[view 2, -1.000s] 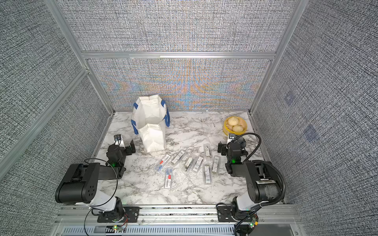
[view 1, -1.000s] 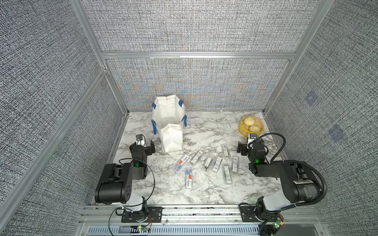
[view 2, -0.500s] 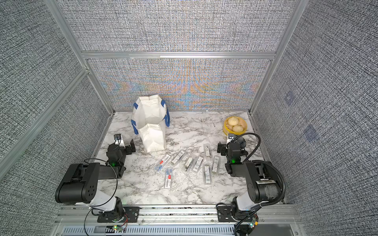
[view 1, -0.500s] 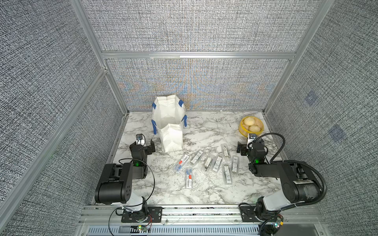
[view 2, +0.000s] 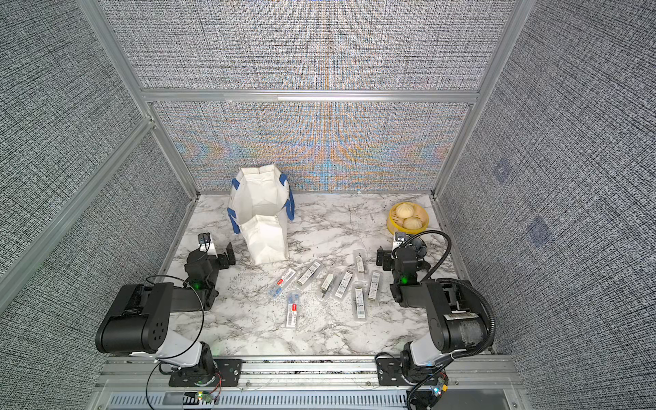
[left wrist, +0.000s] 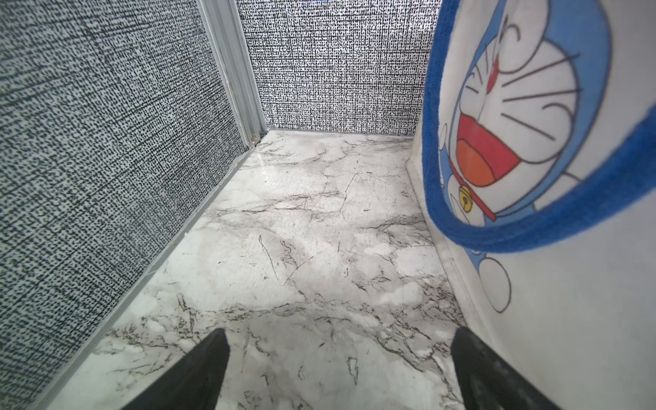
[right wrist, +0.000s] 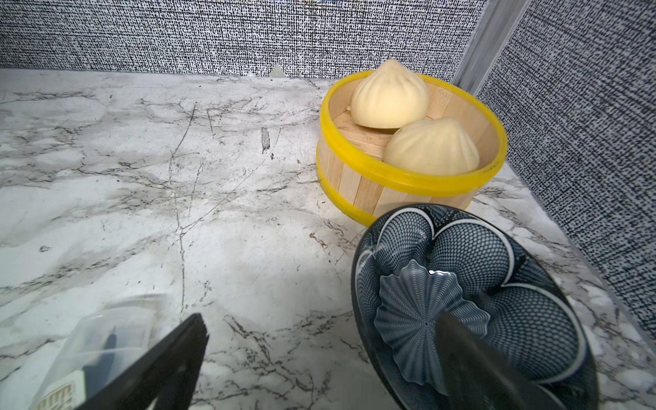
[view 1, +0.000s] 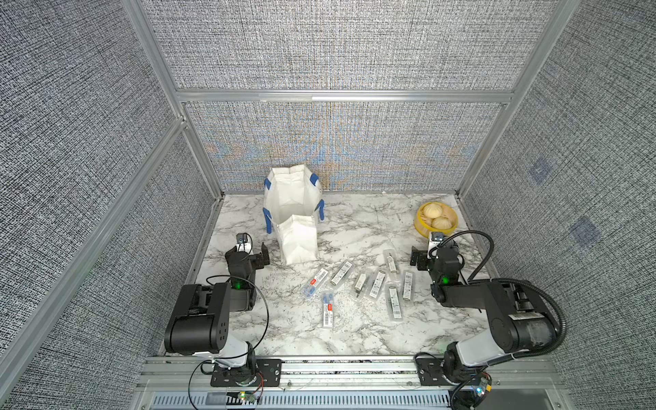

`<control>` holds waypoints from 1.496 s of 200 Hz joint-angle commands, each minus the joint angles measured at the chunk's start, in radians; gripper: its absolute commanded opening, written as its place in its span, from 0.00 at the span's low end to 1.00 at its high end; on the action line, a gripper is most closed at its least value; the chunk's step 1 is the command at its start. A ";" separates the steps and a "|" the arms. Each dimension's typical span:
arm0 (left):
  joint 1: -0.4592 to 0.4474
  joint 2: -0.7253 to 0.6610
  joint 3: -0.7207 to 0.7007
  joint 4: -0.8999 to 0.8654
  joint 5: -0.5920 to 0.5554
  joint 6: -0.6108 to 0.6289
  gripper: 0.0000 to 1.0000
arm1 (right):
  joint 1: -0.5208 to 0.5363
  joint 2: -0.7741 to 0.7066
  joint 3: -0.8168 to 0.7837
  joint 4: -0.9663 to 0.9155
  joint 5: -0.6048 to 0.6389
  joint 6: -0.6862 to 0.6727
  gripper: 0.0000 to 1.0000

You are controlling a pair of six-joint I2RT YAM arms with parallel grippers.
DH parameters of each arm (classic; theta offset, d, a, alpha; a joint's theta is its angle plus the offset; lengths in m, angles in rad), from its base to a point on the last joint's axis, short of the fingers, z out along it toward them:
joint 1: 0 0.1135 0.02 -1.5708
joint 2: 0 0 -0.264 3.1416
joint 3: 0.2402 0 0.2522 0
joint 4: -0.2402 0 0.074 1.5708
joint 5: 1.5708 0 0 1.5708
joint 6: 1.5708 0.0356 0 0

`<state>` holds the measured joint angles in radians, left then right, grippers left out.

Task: Put the compass set into the canvas bag
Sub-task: Pick up the compass set at the center of the board.

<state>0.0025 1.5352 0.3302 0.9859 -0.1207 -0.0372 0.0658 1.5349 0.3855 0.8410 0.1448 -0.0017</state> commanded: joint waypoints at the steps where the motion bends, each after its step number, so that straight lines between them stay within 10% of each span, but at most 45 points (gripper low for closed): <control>1: 0.002 -0.002 -0.015 0.037 0.012 0.002 0.99 | 0.001 -0.003 -0.003 0.030 0.006 -0.003 0.99; 42: -0.027 -0.127 -0.107 0.103 -0.103 0.006 0.99 | 0.037 -0.158 0.007 -0.120 0.076 -0.022 0.99; 84: -0.031 -0.607 0.057 -0.706 -0.141 -0.167 0.99 | 0.040 -0.395 0.238 -0.807 0.053 0.291 0.99; 153: -0.075 -0.795 0.326 -1.243 0.037 -0.346 0.66 | 0.117 -0.406 0.492 -1.511 -0.131 0.415 0.93; 205: -0.340 -0.625 0.550 -1.380 0.204 -0.314 0.62 | 0.147 -0.321 0.553 -1.763 -0.113 0.456 0.85; 299: -0.618 -0.239 0.729 -1.200 0.367 -0.273 0.66 | 0.233 -0.194 0.481 -1.644 -0.147 0.515 0.81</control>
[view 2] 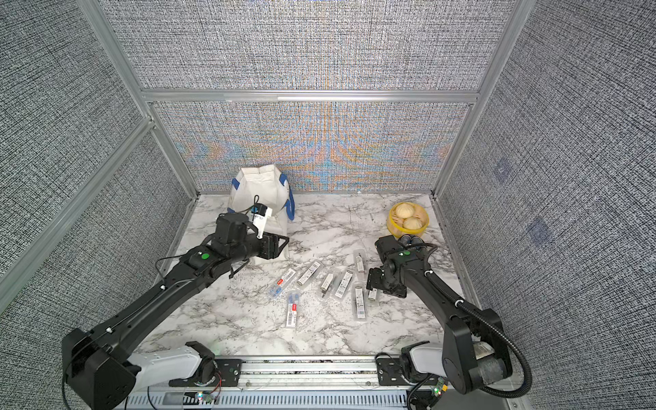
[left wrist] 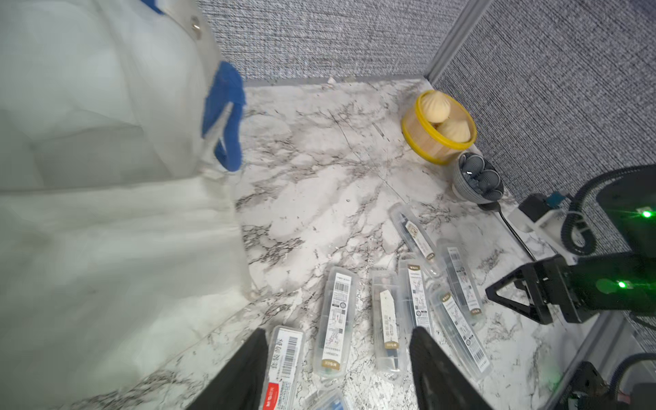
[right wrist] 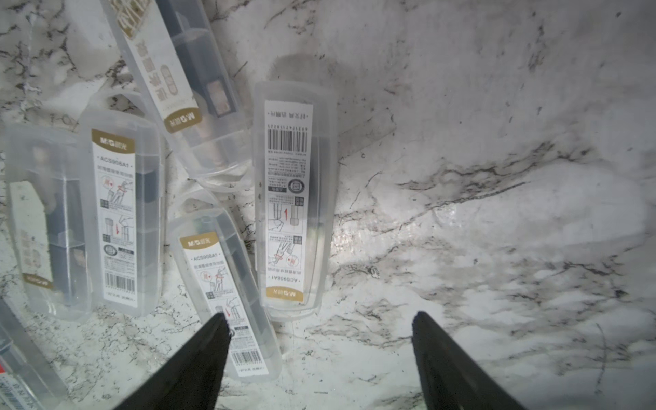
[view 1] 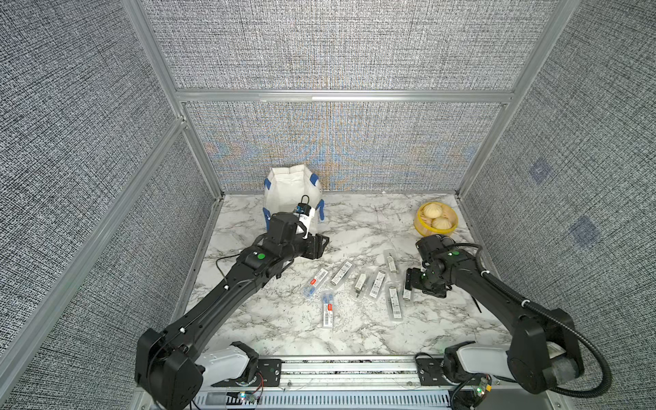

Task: Put the compass set into the canvas bag
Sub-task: Pick up the compass set at the center of the board.

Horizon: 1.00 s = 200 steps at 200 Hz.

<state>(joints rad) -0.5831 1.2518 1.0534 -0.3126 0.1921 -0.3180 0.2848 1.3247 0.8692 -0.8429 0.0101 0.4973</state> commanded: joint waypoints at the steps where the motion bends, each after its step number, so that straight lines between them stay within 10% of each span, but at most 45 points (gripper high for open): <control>1: -0.036 0.048 0.008 0.100 0.055 0.008 0.66 | 0.014 0.019 -0.003 0.041 -0.012 0.016 0.81; 200: -0.147 0.305 -0.018 0.340 0.142 0.051 0.68 | 0.051 0.202 -0.085 0.218 0.030 0.045 0.58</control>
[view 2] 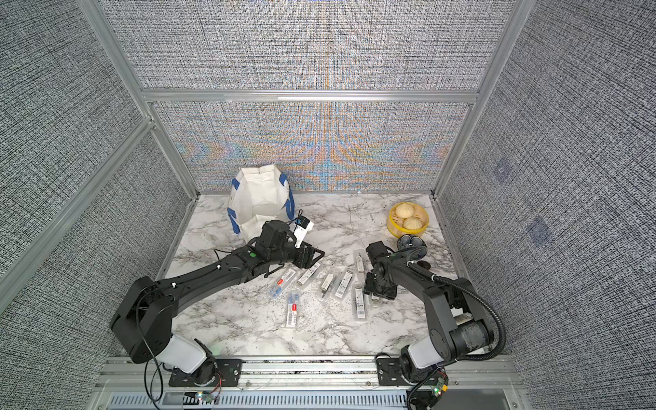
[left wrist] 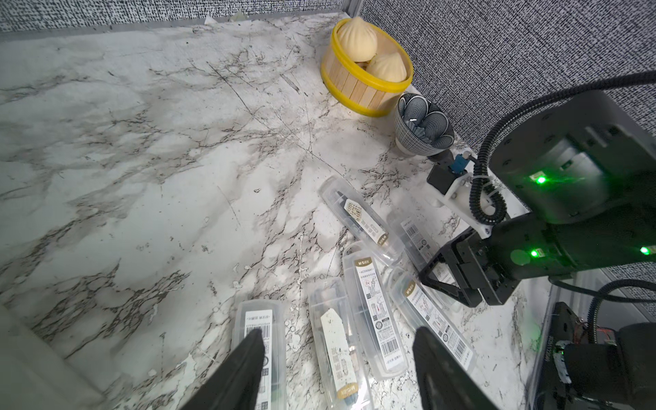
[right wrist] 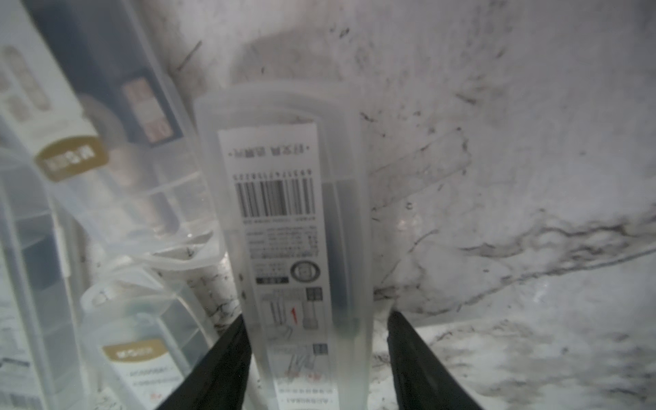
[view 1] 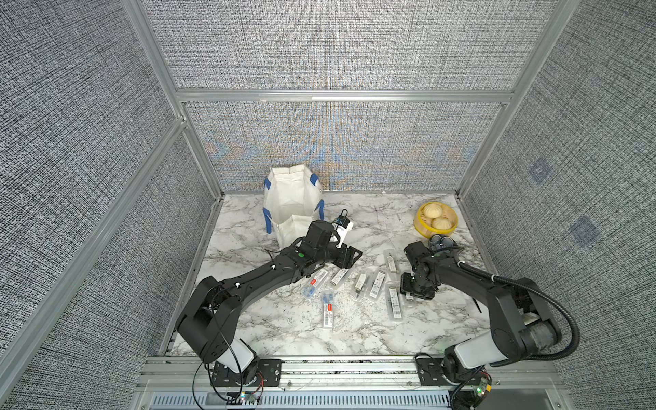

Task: Put the compass set into the canvas bag
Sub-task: Pick up the compass set at the center of the board.

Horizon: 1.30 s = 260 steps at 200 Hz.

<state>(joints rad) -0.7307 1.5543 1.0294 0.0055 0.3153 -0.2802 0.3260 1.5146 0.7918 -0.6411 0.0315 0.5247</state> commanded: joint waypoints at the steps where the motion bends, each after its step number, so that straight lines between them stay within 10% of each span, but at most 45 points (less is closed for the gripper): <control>1: 0.001 0.003 0.006 0.022 0.018 0.013 0.68 | 0.010 0.012 -0.008 0.017 0.009 0.018 0.58; 149: 0.002 0.071 0.136 -0.003 0.098 -0.154 0.68 | 0.121 -0.373 -0.052 0.358 -0.053 -0.240 0.13; 260: 0.001 0.210 0.248 0.117 0.194 -0.246 0.60 | 0.247 -0.283 0.017 0.653 -0.112 -0.319 0.10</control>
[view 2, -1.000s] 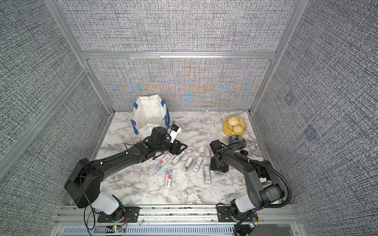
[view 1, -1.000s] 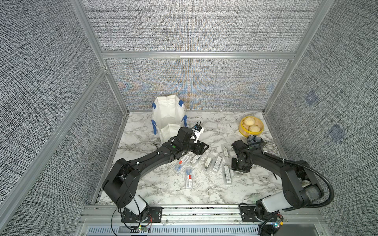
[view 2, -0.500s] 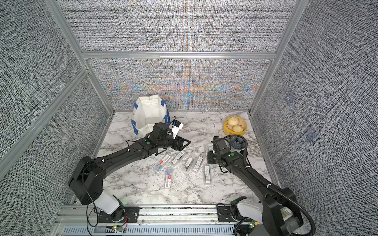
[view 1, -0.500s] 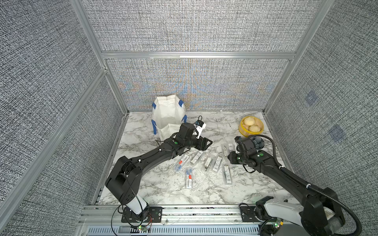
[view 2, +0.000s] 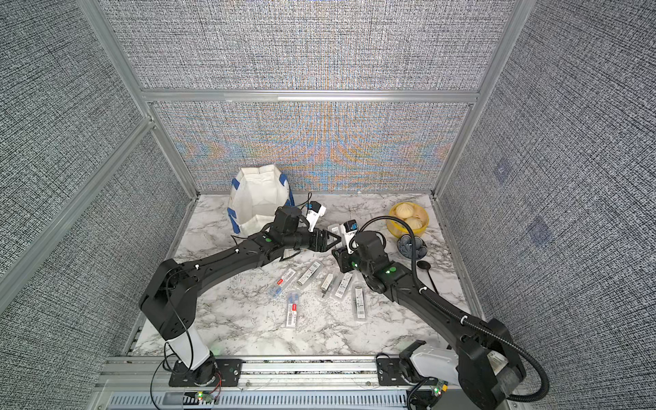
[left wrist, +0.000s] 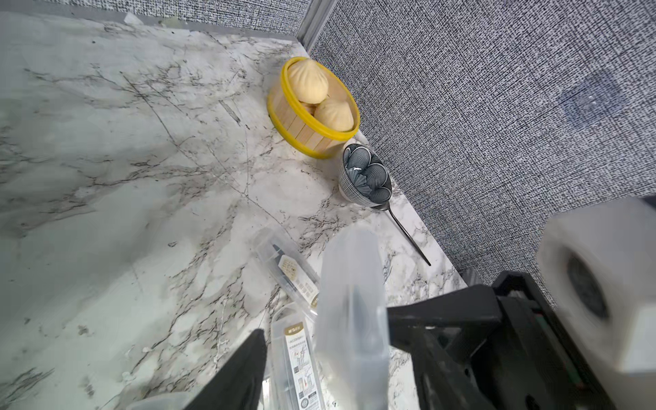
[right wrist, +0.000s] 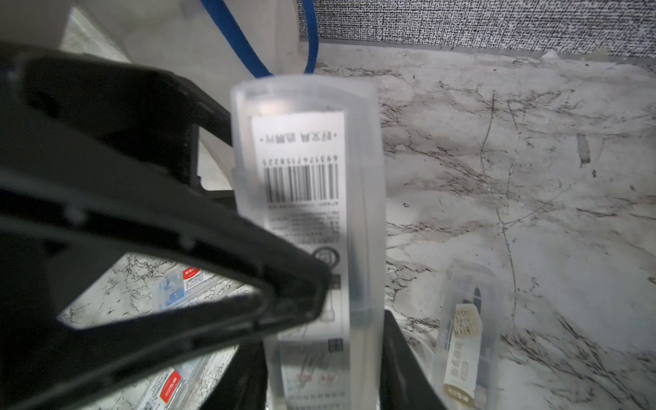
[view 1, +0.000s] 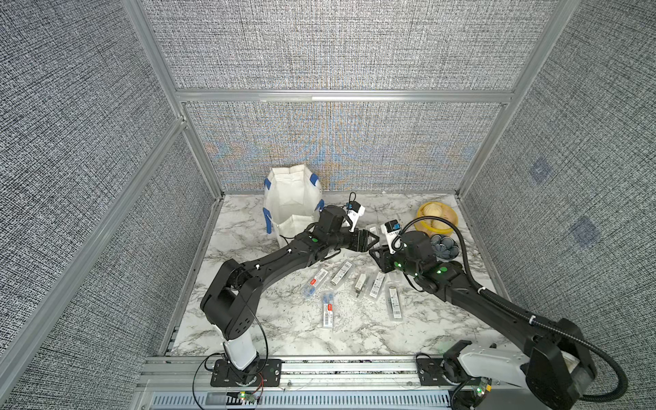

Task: Put the compass set into the canvas bag
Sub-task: Pick up the compass set at the center of the board.

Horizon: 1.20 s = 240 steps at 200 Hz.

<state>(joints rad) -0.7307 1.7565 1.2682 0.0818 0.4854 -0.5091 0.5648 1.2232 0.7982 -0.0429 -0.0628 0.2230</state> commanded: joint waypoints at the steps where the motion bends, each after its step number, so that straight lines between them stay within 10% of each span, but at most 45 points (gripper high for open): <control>1: 0.001 0.009 0.009 0.041 0.024 -0.017 0.59 | 0.009 0.009 0.010 0.056 -0.017 -0.017 0.10; 93: 0.001 0.007 0.019 0.036 0.015 -0.032 0.20 | 0.011 0.023 0.019 0.043 0.011 -0.015 0.10; 153: 0.002 -0.032 0.014 0.020 -0.022 -0.006 0.10 | 0.011 0.006 -0.026 0.028 0.009 -0.033 0.72; 240: 0.091 -0.143 0.268 -0.357 -0.146 0.192 0.07 | 0.009 -0.020 -0.175 0.167 0.011 -0.054 0.79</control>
<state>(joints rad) -0.6640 1.6436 1.4559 -0.1120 0.4107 -0.4290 0.5743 1.2064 0.6388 0.0456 -0.0566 0.1772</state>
